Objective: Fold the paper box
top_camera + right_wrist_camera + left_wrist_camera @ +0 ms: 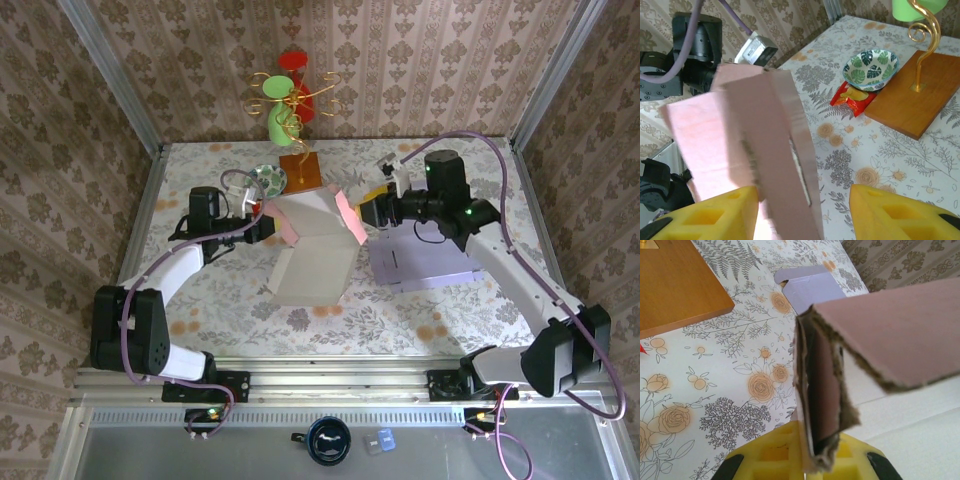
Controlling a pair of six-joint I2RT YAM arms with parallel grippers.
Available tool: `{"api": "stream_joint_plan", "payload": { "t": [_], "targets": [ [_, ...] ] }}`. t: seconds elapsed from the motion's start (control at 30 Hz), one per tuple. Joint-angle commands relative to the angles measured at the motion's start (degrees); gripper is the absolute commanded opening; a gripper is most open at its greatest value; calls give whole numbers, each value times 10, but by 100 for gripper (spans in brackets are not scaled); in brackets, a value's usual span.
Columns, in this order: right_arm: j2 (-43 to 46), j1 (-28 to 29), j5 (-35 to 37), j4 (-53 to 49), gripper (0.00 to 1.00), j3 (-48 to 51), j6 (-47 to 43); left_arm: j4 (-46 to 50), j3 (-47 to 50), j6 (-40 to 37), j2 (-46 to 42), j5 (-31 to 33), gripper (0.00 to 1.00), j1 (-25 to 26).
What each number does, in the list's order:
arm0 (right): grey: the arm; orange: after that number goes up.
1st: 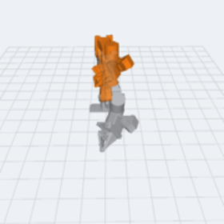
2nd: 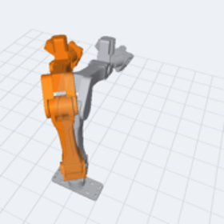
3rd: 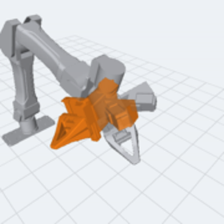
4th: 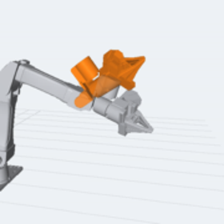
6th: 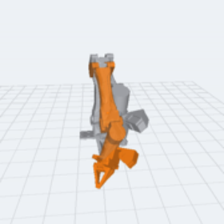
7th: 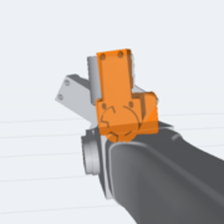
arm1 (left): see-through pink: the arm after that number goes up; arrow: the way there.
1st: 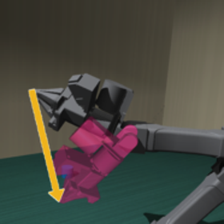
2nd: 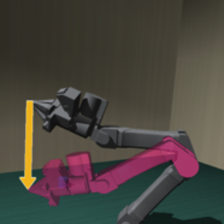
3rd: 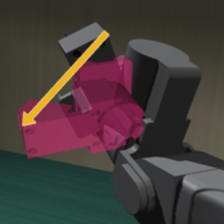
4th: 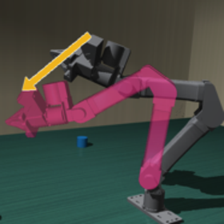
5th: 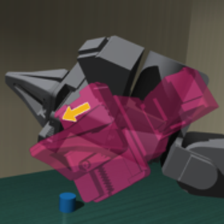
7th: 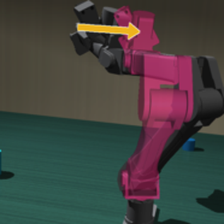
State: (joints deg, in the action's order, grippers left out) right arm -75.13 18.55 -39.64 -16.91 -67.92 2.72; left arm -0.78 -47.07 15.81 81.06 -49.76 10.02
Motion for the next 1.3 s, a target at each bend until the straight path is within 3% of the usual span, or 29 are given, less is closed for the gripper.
{"api": "stream_joint_plan", "payload": {
  "t": [0.0, 0.73, 1.27],
  "targets": [
    [21, 3, -3, -5, 53, -2, -7, 4, -18, -4, 6, -19, 0, 0],
    [-35, 18, 9, -10, 47, -30, -27, 1, -17, -6, 2, -23, 0, 5],
    [-65, 69, 155, -29, 29, -52, -76, 4, -18, -12, 2, -16, 0, 7]
  ]
}}
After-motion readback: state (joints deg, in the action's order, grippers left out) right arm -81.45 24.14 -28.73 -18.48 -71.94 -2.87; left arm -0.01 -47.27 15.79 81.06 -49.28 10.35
